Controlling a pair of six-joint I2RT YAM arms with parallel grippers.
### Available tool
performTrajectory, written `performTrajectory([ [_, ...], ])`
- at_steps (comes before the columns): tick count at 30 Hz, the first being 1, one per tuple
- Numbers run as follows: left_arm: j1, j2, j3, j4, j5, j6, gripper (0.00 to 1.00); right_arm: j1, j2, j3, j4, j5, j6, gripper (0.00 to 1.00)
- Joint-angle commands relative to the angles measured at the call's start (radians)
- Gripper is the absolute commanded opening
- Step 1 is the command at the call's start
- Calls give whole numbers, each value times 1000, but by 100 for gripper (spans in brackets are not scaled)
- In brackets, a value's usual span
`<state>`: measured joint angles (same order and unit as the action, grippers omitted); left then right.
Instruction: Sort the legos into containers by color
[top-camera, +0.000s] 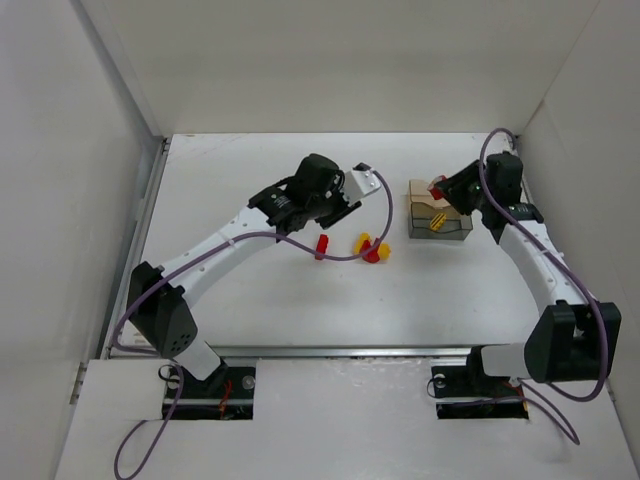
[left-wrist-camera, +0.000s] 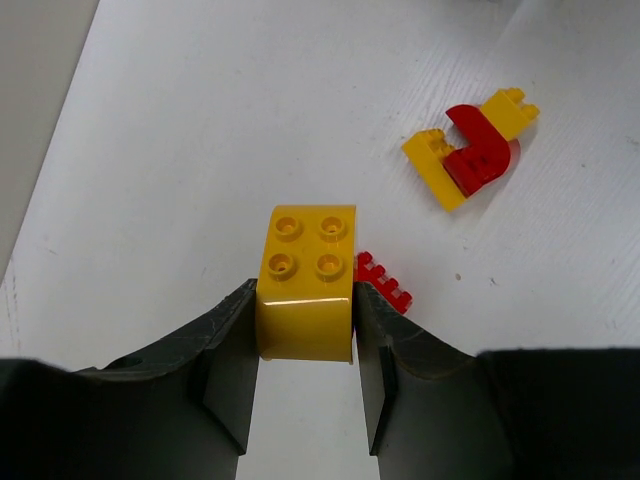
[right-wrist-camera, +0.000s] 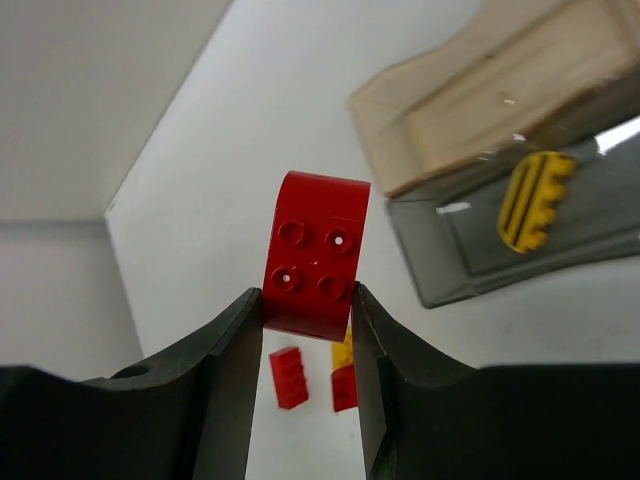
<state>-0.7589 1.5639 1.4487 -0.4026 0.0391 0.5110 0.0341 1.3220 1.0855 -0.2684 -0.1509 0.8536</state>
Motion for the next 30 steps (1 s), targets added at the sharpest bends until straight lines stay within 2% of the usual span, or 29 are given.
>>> performTrajectory([
  [1, 24, -30, -19, 39, -18, -48, 0, 6, -33, -13, 66, 195, 154, 0],
  [4, 24, -30, -30, 50, -28, -48, 0, 6, 32, 57, 14, 275, 179, 0],
  [7, 24, -39, -39, 59, -28, -57, 0, -3, 127, 117, -90, 338, 271, 0],
  [13, 52, -48, -50, 77, -28, -57, 0, -25, 316, 206, -123, 277, 375, 0],
  [16, 61, -57, -50, 77, -28, -57, 0, -25, 356, 206, -94, 266, 413, 0],
  [19, 72, -57, -59, 77, -28, -57, 0, -25, 367, 217, -74, 252, 414, 5],
  [20, 72, -57, -59, 77, -28, -66, 0, -25, 367, 217, -74, 252, 414, 11],
  [23, 72, -57, -59, 77, -28, -66, 0, -25, 367, 217, -31, 252, 404, 18],
  [27, 81, -57, -59, 77, -19, -66, 0, -25, 378, 208, -31, 252, 404, 52],
  [30, 81, -57, -59, 77, -19, -66, 0, -34, 399, 217, -31, 234, 404, 63],
])
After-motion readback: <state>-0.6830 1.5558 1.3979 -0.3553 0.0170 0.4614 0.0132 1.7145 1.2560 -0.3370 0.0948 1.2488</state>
